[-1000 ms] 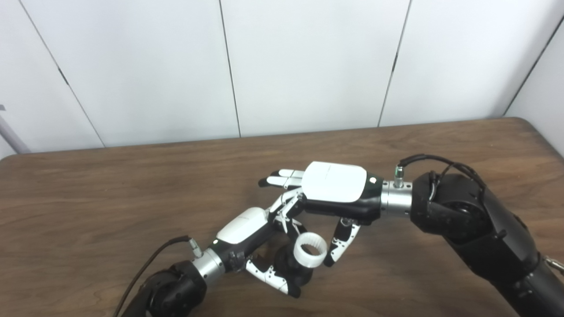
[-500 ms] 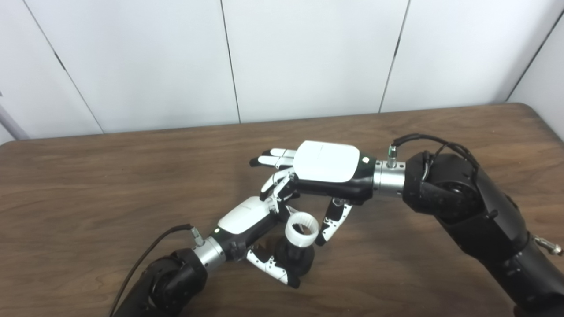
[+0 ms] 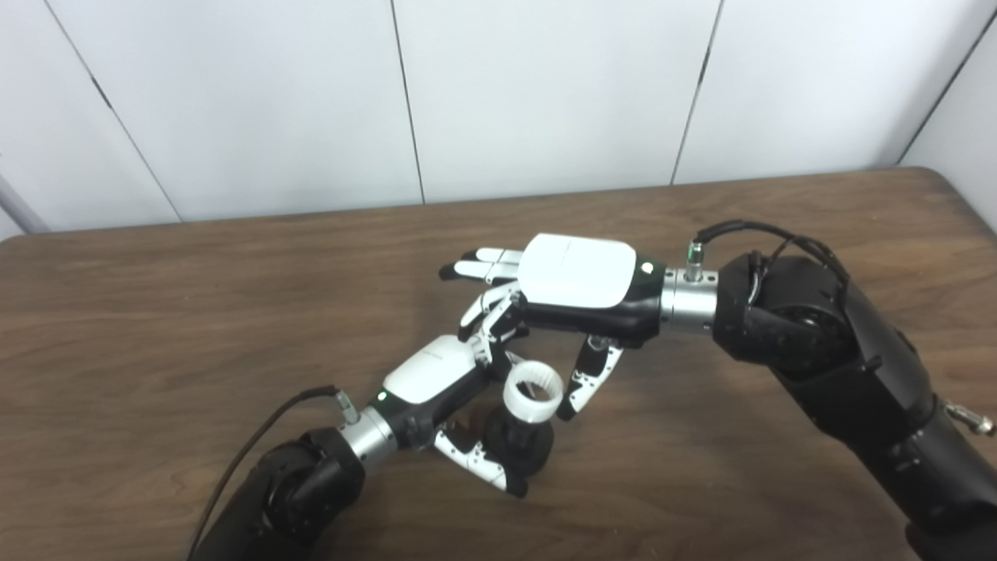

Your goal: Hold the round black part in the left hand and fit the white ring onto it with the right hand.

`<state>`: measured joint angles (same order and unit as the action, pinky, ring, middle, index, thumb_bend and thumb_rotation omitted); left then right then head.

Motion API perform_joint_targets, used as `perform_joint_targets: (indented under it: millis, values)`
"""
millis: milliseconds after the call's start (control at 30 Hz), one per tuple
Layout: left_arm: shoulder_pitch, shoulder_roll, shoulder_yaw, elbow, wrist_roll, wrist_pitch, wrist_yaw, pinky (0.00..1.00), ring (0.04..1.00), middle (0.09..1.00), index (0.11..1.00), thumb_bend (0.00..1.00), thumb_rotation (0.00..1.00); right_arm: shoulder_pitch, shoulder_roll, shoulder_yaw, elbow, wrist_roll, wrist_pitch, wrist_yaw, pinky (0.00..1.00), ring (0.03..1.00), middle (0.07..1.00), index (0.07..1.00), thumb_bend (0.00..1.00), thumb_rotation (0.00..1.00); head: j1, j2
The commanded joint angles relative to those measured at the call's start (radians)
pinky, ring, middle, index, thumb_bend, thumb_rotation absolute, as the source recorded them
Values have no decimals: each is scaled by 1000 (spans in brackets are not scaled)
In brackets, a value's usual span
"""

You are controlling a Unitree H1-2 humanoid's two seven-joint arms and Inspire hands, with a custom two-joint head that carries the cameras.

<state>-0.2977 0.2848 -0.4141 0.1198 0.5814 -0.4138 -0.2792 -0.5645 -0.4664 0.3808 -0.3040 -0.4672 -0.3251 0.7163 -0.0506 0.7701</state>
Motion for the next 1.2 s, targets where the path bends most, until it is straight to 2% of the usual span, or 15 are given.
perform_joint_targets:
  millis: [0, 533, 1167]
  values:
    - [-25, 14, 12, -4, -9, -19, 14, 1000, 1000, 765, 480, 524, 61, -28, -9, -14, -32, 21, 1, -10, 1000, 1000, 763, 480, 525, 140, 0, 1]
    - [-20, 10, 13, -38, -3, 9, 0, 1000, 985, 762, 480, 524, 62, 5, -4, -17, -40, 41, 10, -5, 1000, 1000, 771, 481, 525, 139, 19, 23]
    - [-10, 9, 12, -78, -11, 36, -28, 1000, 977, 773, 481, 524, 62, 1, 29, -11, 22, -13, -32, -43, 1000, 1000, 765, 481, 525, 139, 36, 16]
